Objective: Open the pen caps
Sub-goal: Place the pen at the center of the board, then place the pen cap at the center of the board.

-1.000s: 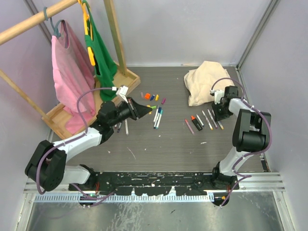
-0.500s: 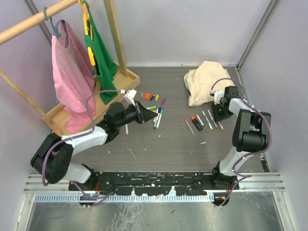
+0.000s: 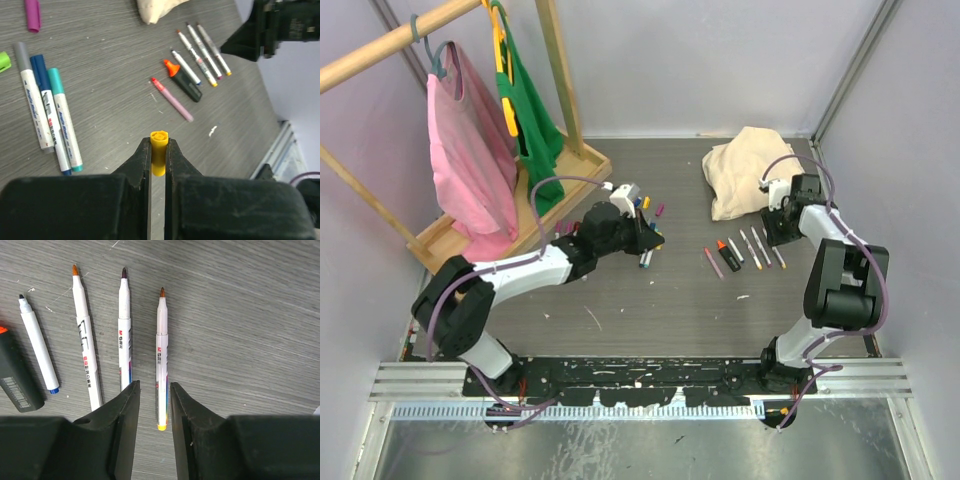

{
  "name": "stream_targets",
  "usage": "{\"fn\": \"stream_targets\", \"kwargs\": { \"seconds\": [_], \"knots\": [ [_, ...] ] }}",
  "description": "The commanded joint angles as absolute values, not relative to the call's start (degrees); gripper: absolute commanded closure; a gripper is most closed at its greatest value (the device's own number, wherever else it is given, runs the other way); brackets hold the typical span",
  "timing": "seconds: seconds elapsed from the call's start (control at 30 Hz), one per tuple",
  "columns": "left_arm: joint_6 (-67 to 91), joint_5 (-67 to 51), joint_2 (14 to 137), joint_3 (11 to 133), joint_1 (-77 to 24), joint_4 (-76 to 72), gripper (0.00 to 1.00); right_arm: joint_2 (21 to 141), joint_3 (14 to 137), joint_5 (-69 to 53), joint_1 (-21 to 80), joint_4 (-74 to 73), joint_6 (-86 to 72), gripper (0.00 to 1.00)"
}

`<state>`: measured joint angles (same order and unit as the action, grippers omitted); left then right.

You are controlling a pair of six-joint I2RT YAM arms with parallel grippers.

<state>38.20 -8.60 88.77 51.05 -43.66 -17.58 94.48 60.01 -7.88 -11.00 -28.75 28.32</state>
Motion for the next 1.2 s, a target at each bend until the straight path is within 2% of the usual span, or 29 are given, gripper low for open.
{"fn": "stream_targets", "kwargs": {
  "seconds": [0.0,0.3,0.73,0.97,1.17],
  "knots": [
    [34.6,-2.4,92.6,58.7,-45.4,-9.2,1.0,90.4,60.8,-9.1,-11.3,-27.5,28.8,0.63],
    [32.3,4.8,103.6,72.9,-47.9,4.5,1.0,86.8,59.8,-11.7,-11.5,-27.4,29.1,0.63],
    [23.7,23.9,125.5,104.9,-50.9,27.5,1.0,79.9,57.7,-16.3,-11.6,-26.4,28.6,0.62],
    [18.1,27.3,138.0,123.3,-50.2,36.2,0.99,78.4,57.3,-17.7,-11.8,-26.3,28.6,0.62],
    [16.2,27.3,143.6,132.2,-49.0,39.9,0.95,77.8,57.1,-18.5,-11.9,-26.4,28.6,0.62]
  ]
}}
